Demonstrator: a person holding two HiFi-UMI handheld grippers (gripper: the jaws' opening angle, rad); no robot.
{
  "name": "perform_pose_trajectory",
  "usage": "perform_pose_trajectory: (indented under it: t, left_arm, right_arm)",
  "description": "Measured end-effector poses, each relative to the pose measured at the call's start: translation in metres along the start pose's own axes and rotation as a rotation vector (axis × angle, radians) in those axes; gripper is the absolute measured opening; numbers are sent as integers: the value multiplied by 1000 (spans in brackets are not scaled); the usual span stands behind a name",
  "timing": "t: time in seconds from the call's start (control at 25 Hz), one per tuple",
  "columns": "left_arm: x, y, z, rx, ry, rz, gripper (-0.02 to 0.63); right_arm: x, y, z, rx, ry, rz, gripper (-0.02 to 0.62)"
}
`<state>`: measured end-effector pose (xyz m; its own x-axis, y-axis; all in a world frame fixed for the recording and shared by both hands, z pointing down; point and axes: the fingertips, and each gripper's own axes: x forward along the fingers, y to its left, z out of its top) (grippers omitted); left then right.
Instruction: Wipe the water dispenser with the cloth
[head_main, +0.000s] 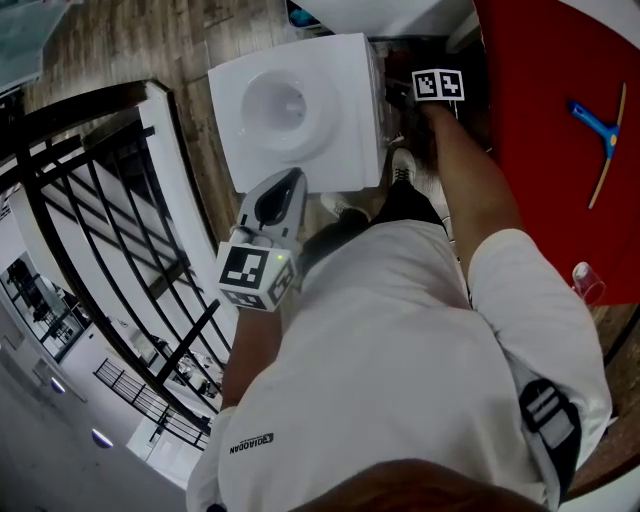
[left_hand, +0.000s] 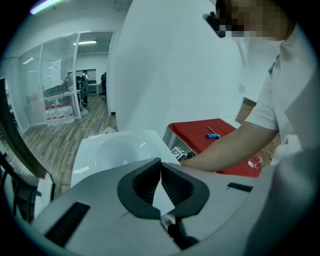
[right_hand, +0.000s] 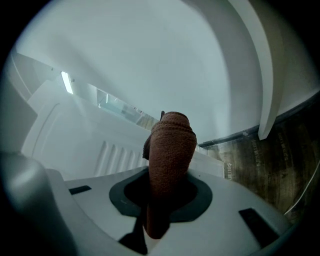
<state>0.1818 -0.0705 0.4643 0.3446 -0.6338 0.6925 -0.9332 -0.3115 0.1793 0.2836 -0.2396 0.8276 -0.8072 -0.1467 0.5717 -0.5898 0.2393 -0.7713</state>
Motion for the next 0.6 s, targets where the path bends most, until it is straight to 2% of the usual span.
perform_pose_trajectory:
  t: [0.32,0.6]
  left_arm:
    - [-13,5,-6,-42,-35,24,1]
    - [-21,5,-10,-51,-69,12,1]
  right_arm:
    - [-4,6,3,-45,14,-25,69]
    - [-28,31,9,-64,-57,14,69]
